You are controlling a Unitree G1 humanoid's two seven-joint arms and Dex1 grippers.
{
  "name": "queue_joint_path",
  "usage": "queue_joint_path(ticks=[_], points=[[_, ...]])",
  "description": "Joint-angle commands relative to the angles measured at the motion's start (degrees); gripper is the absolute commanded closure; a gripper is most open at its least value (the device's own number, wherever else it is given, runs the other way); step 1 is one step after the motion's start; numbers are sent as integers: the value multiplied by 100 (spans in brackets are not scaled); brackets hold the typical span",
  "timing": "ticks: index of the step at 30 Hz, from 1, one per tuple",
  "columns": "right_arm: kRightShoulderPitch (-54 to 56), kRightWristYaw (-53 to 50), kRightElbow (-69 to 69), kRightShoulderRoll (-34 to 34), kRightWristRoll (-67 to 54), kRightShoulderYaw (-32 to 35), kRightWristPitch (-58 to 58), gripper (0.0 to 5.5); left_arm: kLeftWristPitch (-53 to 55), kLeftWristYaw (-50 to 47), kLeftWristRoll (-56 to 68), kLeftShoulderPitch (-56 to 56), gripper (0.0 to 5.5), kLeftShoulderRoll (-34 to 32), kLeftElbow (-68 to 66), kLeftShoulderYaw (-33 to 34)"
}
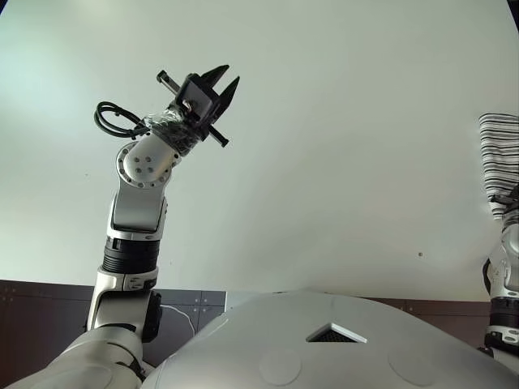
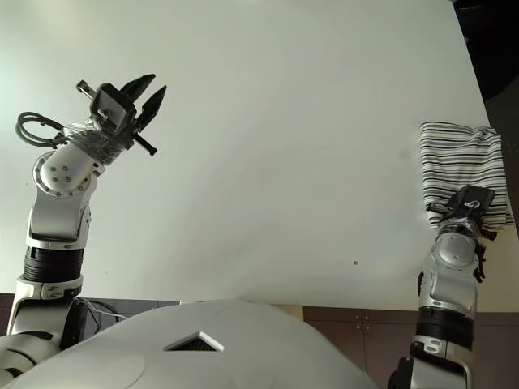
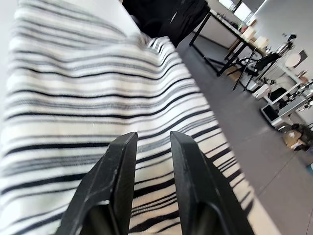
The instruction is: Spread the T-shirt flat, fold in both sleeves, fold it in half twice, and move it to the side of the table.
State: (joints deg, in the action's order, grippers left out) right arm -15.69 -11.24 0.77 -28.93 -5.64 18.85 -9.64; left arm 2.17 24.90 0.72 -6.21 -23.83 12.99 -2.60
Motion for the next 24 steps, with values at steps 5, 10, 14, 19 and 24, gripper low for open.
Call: queue_joint_path(ticks=[5, 10, 14, 19, 24], points=[[560, 654, -2733, 1146, -314, -1526, -31, 429, 763, -1525, 321, 1167, 452, 1534, 1323, 42], [739, 656, -1853, 1894, 231, -2457, 172, 429, 273, -1792, -53, 1152, 452, 1748, -8, -115], [920, 476, -1019, 2225, 643, -2606, 547, 429, -242, -1925, -288, 978, 452, 1881, -865, -270], [1200, 414, -530, 2363, 917, -2542, 994, 429, -540, -2289, -343, 729, 452, 1924, -1362, 49], [1548, 425, -105, 2441, 994, -2415, 1164, 429, -700, -2566, -479, 487, 452, 1966, -1661, 170]])
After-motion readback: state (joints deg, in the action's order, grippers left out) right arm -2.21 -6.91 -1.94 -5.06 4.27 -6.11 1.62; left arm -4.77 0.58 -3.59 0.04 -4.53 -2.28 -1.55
